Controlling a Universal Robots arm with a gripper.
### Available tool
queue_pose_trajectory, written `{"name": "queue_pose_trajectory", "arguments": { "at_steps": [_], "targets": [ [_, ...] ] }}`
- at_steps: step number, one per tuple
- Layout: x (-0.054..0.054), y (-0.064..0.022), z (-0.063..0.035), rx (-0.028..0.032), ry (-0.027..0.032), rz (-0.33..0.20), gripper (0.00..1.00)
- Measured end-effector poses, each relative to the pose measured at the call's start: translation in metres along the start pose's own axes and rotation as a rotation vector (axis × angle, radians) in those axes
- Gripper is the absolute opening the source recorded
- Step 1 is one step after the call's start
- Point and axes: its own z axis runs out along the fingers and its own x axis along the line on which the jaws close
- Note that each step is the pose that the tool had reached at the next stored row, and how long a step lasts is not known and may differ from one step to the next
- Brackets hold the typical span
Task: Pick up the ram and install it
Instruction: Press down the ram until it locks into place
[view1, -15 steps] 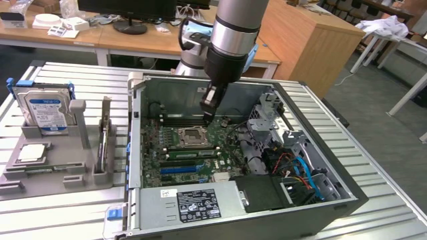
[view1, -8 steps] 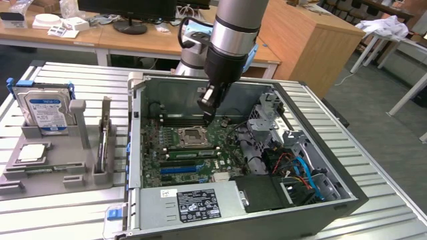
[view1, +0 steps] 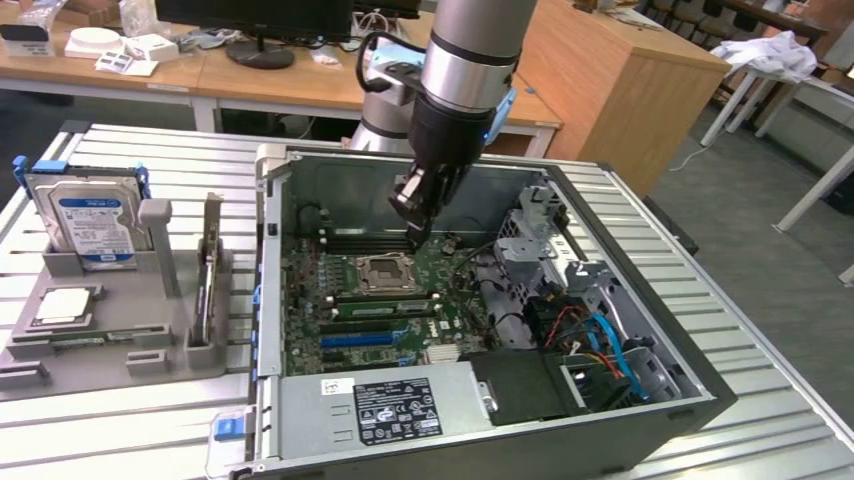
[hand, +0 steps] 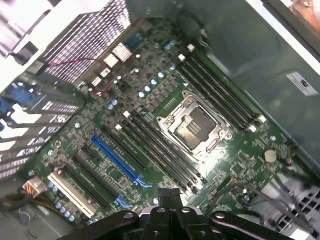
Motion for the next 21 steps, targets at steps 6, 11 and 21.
{"name": "queue_pose_trajectory", "arguments": {
  "at_steps": [6, 11, 21],
  "targets": [
    [0.0005, 0.0004, 0.0, 0.0017, -0.0016, 0.087, 0.11],
    [0.0009, 0.001, 0.0, 0.0027, -0.0025, 0.133, 0.11],
    [0.0014, 0.0016, 0.0, 0.0052, -0.0043, 0.241, 0.11]
  ]
}}
